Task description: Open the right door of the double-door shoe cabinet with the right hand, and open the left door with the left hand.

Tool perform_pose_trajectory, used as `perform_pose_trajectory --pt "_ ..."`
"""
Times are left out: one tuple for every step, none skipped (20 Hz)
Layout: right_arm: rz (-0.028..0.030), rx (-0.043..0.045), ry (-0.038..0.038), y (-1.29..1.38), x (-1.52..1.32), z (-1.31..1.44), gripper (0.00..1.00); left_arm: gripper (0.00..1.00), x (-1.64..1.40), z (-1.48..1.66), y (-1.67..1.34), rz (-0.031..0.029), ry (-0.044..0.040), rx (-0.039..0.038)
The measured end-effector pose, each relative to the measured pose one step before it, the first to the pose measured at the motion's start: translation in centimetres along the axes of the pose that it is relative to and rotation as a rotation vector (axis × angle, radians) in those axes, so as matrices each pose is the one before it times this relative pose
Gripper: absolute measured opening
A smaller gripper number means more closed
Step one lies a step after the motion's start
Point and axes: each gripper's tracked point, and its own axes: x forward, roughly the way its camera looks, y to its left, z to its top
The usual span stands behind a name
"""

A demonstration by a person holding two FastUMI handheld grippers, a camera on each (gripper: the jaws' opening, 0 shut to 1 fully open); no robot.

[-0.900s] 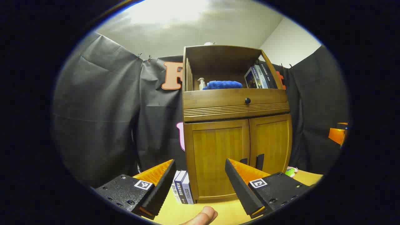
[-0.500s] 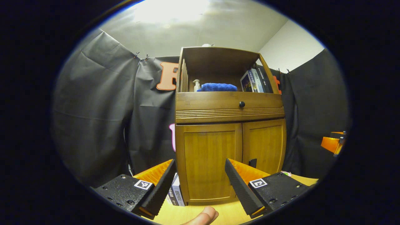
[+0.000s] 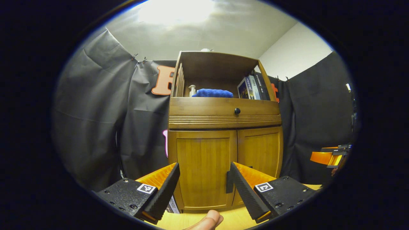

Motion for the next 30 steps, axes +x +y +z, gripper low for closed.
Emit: perform_pose_trajectory --pt "-0.00258 -0.0082 -0.00076 0.026 0.149 -0.117 0.98 0.99 -0.024 -0.071 -0.208 -0.00242 -0.02283 -0.00704" --pt "-0.00663 -0.00928 0.00107 0.094 0.272 -0.25 0.98 0.98 0.009 -0.326 -0.169 -0.00228 -0.00851 -0.0069" --pt "-0.0026 -0.00937 -0.00128 0.276 0.338 -0.108 0.98 0.98 0.092 -0.679 -0.45 -0.01081 0.00293 -0.00564" --pt "-0.0034 -0.00681 -0.00389 0.381 0.572 -0.004 1.0 0.98 0.088 -0.264 -0.46 -0.01828 -0.00014 -0.00928" --pt "-0.00464 -0.00426 -0.00646 0.202 0.6 0.209 0.99 0.98 0.111 -0.048 -0.573 -0.02298 -0.00153 -0.00876" --pt "-0.00973 -0.00426 -0.00634 0.025 0.453 0.087 0.99 0.98 0.193 -0.019 -0.359 -0.01831 -0.00322 -0.00247" --pt "-0.01223 -0.00425 -0.00714 -0.021 0.638 0.133 0.99 0.98 0.207 -0.097 -0.033 -0.00983 -0.0054 -0.00064" --pt "-0.01006 -0.00274 -0.00248 0.061 0.57 -0.05 0.99 0.98 0.174 -0.095 0.088 -0.00258 -0.0046 -0.00207" --pt "0.00071 -0.00002 0.00209 0.111 0.714 -0.162 0.98 0.96 0.223 -0.247 0.215 0.0029 -0.00286 -0.00796" --pt "0.01071 0.00055 0.00595 0.405 0.709 -0.241 0.98 0.98 0.222 -0.352 0.269 0.00572 0.00214 -0.00433" --pt "0.00916 -0.00073 0.01074 0.422 0.822 -0.574 0.98 0.98 0.151 -0.558 0.32 0.00789 0.00555 -0.00267" --pt "-0.00145 -0.00409 0.01378 0.152 0.649 -0.691 0.98 0.98 0.276 -0.57 0.214 0.00359 0.00505 -0.0008" --pt "-0.00646 -0.00676 0.01713 0.074 0.8 -0.637 0.98 0.98 0.222 -0.59 0.007 -0.00496 0.00639 -0.00245" --pt "0.00674 -0.0101 0.01235 0.453 0.524 -0.544 0.98 0.99 0.375 -0.462 -0.159 -0.01145 0.0068 -0.0029" --pt "0.01312 -0.01177 0.01121 0.473 0.644 -0.563 0.99 0.98 0.42 -0.614 0.156 -0.00198 0.01141 -0.00668" --pt "0.01442 -0.01103 0.00915 0.496 0.825 -0.704 1.0 0.98 0.272 -0.805 0.308 0.00287 0.01885 -0.00085" --pt "0.00944 -0.00899 0.00547 0.555 0.724 -0.59 0.99 0.98 0.374 -0.365 0.165 0.00408 0.00942 0.00229" --pt "-0.00081 -0.00864 0.00718 0.311 0.681 -0.812 0.98 0.98 0.263 -0.11 0.217 0.00625 0.00709 0.00481" --pt "0.00004 -0.00752 0.00567 0.337 0.563 -0.563 0.99 0.98 0.193 -0.057 0.143 0.00412 -0.00364 -0.00102" --pt "0.00298 0.0009 0.00544 0.534 0.725 -0.625 0.94 0.98 0.142 -0.275 0.131 0.00117 0.00714 0.0046" --pt "0.00706 0.00549 0.01039 0.54 0.755 -0.673 0.99 0.97 0.19 -0.191 -0.015 -0.00153 0.00162 0.00136" --pt "0.00975 0.00417 0.01615 0.556 0.598 -0.825 0.98 0.98 0.12 -0.065 0.067 0.00146 0.00298 0.0009" --pt "0.01165 0.00806 0.01887 0.636 0.862 -0.713 0.99 0.98 0.19 -0.14 0.279 0.00674 0.0025 0.00114" --pt "0.01142 0.0023 0.01385 0.559 0.493 -0.45 1.0 0.98 0.12 -0.024 0.32 0.0103 -0.00002 -0.00058" --pt "0.01896 -0.00421 0.01194 0.722 0.643 -0.42 0.99 0.98 0.261 -0.003 0.5 0.00979 -0.00073 0.0" --pt "0.01088 -0.00392 0.00351 0.369 0.56 -0.342 0.98 0.98 0.165 -0.033 0.404 0.01185 0.00123 -0.00223" --pt "0.00458 -0.00544 0.00072 0.323 0.619 0.0 0.98 0.98 0.161 -0.034 0.454 0.01687 0.00282 -0.00459" --pt "0.00785 -0.00908 -0.00199 0.377 0.67 0.057 0.98 0.98 0.13 0.032 0.313 0.01515 -0.00255 -0.00353" --pt "0.00865 -0.00806 -0.00108 0.462 0.676 0.025 0.98 0.97 0.085 -0.111 0.092 0.0071 0.00214 -0.00168" --pt "0.00673 -0.00107 0.00102 0.247 0.609 -0.07 0.98 0.98 0.214 -0.108 -0.038 0.00143 0.00583 -0.00361"
